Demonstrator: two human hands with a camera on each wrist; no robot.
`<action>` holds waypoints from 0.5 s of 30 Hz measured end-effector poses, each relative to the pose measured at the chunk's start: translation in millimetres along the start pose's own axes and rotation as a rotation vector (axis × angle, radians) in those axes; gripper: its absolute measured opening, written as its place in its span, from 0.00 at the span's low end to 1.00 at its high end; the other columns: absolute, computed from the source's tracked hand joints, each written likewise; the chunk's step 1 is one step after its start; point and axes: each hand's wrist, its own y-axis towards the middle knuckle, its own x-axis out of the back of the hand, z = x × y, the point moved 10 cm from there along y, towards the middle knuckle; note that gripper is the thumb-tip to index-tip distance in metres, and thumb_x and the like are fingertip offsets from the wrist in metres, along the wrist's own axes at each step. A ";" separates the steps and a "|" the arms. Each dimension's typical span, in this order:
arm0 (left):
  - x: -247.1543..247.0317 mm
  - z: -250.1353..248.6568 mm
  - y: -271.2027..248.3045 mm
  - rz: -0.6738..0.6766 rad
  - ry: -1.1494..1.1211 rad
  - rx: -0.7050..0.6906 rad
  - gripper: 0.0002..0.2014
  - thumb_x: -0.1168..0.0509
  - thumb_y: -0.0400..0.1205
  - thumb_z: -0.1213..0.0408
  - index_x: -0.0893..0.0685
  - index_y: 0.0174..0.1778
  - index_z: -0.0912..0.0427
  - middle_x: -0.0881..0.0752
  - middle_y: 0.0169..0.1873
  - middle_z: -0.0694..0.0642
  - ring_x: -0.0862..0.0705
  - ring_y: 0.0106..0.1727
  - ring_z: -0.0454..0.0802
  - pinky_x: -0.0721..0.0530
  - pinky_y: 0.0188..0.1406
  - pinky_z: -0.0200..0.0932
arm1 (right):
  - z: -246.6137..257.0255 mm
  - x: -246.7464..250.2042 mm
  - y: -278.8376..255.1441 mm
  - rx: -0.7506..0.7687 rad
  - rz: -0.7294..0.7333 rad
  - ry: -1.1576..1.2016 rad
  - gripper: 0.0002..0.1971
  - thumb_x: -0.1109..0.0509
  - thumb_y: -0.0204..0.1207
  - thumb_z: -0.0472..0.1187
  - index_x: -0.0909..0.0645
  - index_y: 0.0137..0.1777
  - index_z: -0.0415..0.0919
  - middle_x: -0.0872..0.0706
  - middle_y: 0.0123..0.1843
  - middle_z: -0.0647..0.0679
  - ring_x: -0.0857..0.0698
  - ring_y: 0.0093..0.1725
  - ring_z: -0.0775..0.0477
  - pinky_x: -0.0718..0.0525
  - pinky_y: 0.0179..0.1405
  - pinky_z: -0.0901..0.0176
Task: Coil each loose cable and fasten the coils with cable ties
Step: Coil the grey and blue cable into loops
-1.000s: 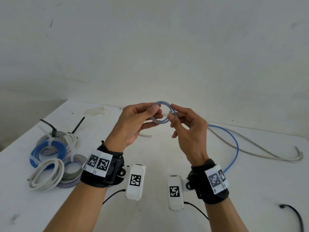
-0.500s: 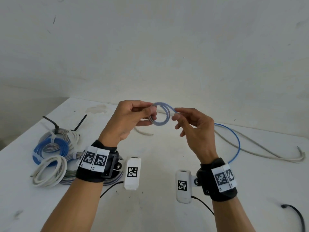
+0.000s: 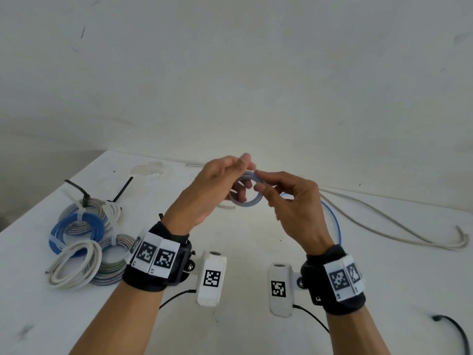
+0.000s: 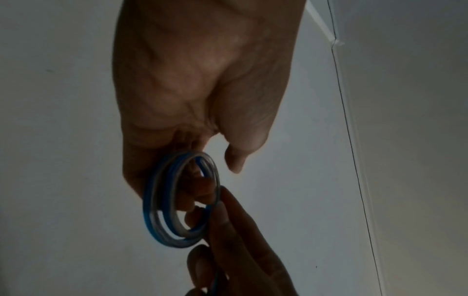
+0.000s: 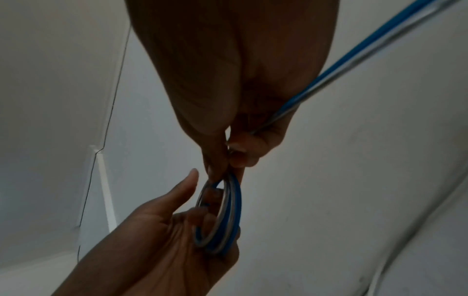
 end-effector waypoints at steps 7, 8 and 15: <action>-16.1 15.3 1.9 0.044 0.180 0.082 0.26 0.43 0.89 0.45 0.13 0.48 0.65 0.24 0.28 0.46 0.25 0.29 0.41 0.16 0.42 0.41 | 9.6 -4.2 -3.4 0.059 0.093 -0.117 0.10 0.23 0.80 0.36 0.08 0.54 0.52 0.08 0.45 0.67 0.16 0.39 0.59 0.24 0.39 0.72; -17.7 14.4 0.8 0.054 0.164 0.088 0.24 0.44 0.90 0.46 0.12 0.45 0.62 0.24 0.30 0.49 0.25 0.30 0.41 0.15 0.42 0.40 | 9.6 -4.0 -3.5 0.059 0.087 -0.123 0.09 0.23 0.80 0.35 0.08 0.53 0.52 0.08 0.45 0.67 0.17 0.39 0.59 0.24 0.39 0.73; -19.3 3.2 -9.4 0.252 -0.110 0.086 0.18 0.36 0.84 0.55 0.12 0.55 0.67 0.11 0.40 0.58 0.13 0.42 0.49 0.13 0.54 0.46 | 7.0 10.8 0.7 0.014 -0.027 -0.076 0.08 0.23 0.80 0.40 0.08 0.52 0.56 0.08 0.43 0.64 0.20 0.37 0.57 0.22 0.34 0.65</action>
